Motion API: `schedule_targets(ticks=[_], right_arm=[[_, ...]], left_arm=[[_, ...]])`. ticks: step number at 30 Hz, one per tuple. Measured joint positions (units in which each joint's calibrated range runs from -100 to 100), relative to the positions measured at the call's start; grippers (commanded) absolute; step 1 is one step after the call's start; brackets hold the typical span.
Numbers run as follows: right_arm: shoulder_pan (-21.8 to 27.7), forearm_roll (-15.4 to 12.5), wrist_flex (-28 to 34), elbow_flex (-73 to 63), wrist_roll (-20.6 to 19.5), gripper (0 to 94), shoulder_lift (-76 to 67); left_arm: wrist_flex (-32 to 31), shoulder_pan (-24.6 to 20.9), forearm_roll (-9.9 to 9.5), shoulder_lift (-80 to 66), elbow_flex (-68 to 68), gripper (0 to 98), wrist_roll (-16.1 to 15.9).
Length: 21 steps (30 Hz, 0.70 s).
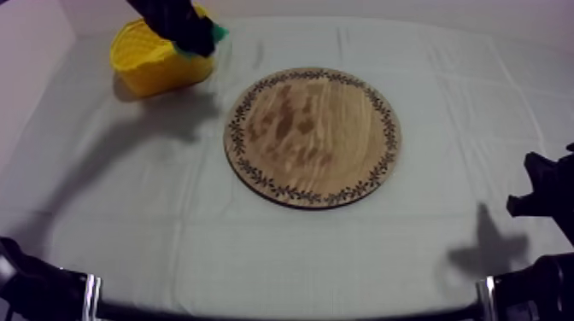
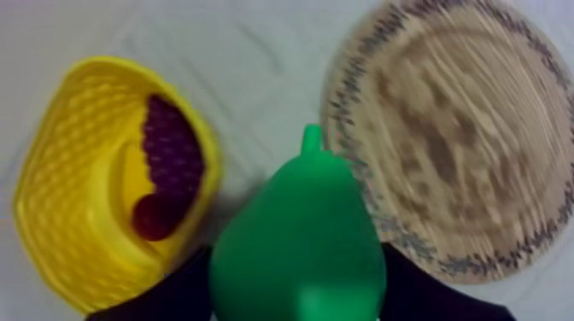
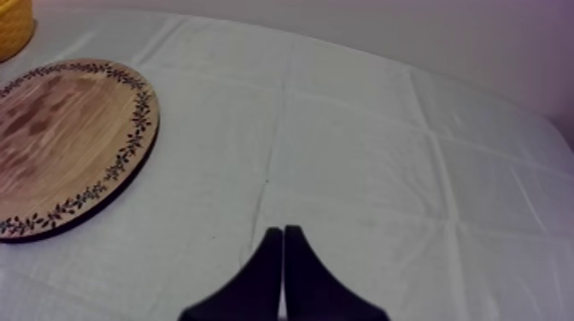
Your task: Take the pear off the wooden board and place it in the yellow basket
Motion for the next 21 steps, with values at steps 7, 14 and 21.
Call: schedule_targets(ticks=[7, 14, 21], right_arm=[[0.0, 0.0, 0.0, 0.0, 0.0, 0.5, 0.0], [0.0, 0.0, 0.0, 0.0, 0.0, 0.5, 0.0], [0.0, 0.0, 0.0, 0.0, 0.0, 0.5, 0.0]], left_arm=[[-1.9, -5.9, -1.25, 4.2, -9.2, 61.1, 1.1], [-4.4, -9.9, -2.55, 11.7, -17.8, 58.6, 2.6], [-6.4, -10.6, -4.56, 19.4, -20.5, 57.2, 4.2]])
